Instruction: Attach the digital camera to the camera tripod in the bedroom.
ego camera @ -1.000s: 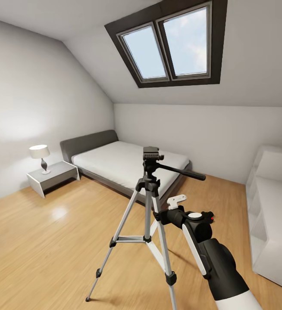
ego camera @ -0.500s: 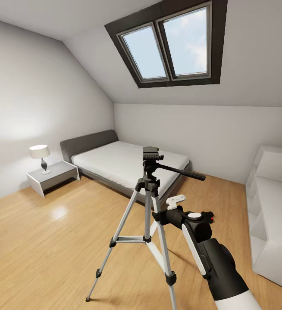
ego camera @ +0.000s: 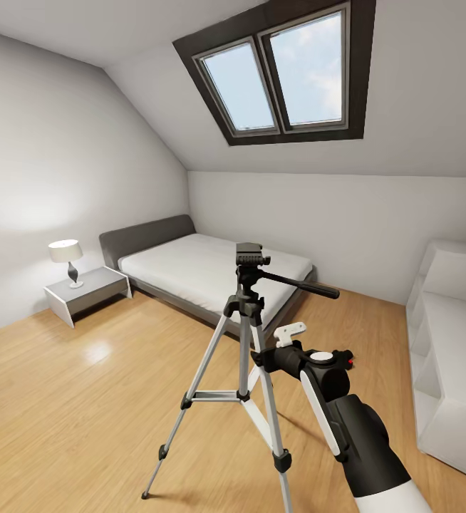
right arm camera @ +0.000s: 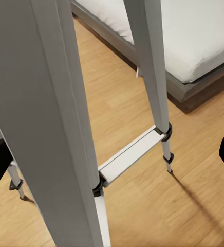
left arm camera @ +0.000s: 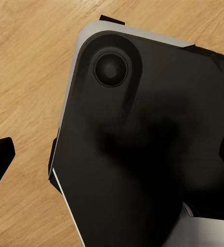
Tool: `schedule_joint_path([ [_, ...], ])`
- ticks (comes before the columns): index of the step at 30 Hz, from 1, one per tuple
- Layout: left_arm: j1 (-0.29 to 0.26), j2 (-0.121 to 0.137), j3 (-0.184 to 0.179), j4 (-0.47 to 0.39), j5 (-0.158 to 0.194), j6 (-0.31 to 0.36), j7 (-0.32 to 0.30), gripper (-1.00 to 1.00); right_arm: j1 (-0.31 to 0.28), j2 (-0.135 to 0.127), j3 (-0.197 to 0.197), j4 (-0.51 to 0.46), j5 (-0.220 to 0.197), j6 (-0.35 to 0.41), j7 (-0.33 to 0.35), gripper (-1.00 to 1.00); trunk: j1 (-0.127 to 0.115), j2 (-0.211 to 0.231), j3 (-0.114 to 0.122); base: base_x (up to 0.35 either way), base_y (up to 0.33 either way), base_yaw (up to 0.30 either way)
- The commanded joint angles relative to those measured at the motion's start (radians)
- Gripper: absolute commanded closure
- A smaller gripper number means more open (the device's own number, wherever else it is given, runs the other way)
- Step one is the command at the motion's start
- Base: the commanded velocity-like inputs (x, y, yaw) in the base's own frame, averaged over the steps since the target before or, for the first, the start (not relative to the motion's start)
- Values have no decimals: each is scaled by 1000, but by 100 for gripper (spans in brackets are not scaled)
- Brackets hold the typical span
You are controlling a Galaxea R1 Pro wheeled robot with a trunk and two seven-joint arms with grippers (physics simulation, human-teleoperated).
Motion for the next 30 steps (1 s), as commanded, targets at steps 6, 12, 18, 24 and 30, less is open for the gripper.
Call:
schedule_joint_path([
  [6,1,0,0,-2,5,-1,0,-100,-1,1,0,1,2,5,4,100,0,-1,-1,0,0,0],
  [12,1,0,0,-2,5,-1,0,-100,-1,1,0,1,-5,6,4,100,0,-1,-1,0,0,0],
  [18,1,0,0,-2,5,-1,0,-100,-1,1,0,2,-7,3,4,100,0,-1,-1,0,0,0],
  [24,1,0,0,-2,5,-1,0,-100,-1,1,0,5,-8,-5,4,100,0,-1,-1,0,0,0],
  [30,1,0,0,-2,5,-1,0,-100,-1,2,0,6,-6,-9,2,100,0,-1,-1,0,0,0],
])
